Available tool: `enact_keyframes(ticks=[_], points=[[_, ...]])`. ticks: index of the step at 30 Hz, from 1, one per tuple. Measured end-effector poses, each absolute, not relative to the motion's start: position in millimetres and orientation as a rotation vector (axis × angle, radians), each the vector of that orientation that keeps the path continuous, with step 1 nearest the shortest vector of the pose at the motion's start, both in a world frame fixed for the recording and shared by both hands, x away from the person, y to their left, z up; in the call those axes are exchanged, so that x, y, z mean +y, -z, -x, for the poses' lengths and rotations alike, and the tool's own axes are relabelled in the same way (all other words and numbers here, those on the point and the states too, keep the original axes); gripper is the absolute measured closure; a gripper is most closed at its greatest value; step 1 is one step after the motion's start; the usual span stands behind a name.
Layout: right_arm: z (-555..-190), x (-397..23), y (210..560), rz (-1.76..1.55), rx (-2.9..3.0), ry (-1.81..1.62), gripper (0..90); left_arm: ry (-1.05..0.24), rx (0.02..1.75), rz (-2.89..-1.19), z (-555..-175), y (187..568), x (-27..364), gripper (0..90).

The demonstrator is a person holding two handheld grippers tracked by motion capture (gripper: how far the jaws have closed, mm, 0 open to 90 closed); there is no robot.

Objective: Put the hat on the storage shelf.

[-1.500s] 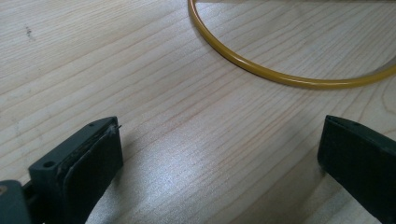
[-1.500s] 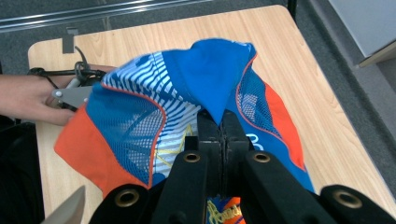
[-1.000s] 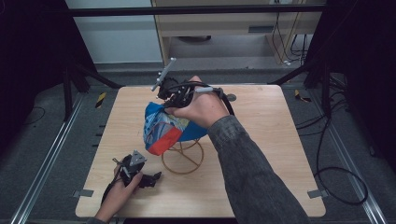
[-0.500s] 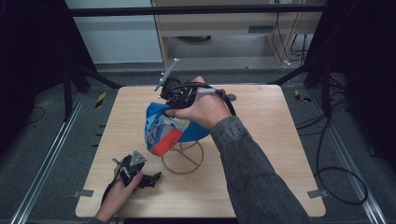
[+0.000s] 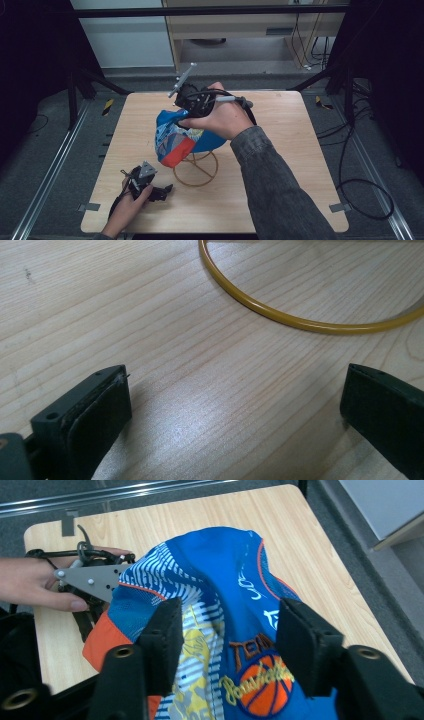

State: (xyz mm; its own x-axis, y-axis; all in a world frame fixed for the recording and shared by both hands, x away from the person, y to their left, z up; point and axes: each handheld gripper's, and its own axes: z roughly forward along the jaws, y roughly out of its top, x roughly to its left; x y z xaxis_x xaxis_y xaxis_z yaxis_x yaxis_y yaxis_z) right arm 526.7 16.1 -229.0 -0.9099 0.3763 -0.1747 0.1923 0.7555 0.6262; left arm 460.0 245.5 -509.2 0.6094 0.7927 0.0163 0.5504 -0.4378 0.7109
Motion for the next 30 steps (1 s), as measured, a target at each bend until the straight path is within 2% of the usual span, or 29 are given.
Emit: enact_keyframes(ticks=[18,23,30], points=[[-521.2,3.1,227.4,-0.523,2.580,-0.948,20.7,-0.454,1.044,-2.159,-460.9,509.1,244.7,0.0],[-523.9,2.1,229.4,-0.560,2.558,-0.963,12.3,-0.454,1.039,-2.161,-461.6,509.2,243.8,0.0],[-523.2,2.4,230.4,-0.551,2.561,-0.968,7.2,-0.453,1.037,-2.161,-461.3,509.2,243.7,0.0]])
